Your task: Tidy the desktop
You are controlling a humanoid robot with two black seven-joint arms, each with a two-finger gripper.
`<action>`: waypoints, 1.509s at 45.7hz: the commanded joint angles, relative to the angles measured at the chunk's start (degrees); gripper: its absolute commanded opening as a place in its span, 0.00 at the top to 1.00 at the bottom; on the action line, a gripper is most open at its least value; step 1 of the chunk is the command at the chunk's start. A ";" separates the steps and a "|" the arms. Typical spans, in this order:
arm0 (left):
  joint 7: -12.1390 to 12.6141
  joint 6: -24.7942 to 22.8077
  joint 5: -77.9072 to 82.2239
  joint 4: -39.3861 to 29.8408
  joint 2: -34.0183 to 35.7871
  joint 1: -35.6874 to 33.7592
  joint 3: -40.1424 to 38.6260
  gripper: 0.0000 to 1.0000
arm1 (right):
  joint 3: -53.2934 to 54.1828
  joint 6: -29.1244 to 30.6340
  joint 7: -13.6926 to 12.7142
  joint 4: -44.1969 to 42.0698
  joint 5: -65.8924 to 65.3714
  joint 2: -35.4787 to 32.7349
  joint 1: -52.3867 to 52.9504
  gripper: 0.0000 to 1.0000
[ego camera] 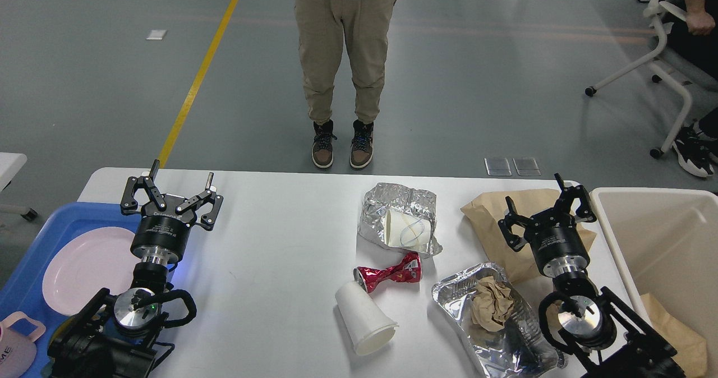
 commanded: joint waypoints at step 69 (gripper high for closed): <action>-1.90 -2.83 2.47 2.05 3.50 -0.23 2.16 0.04 | 0.00 0.00 0.00 0.01 0.02 -0.04 0.00 0.00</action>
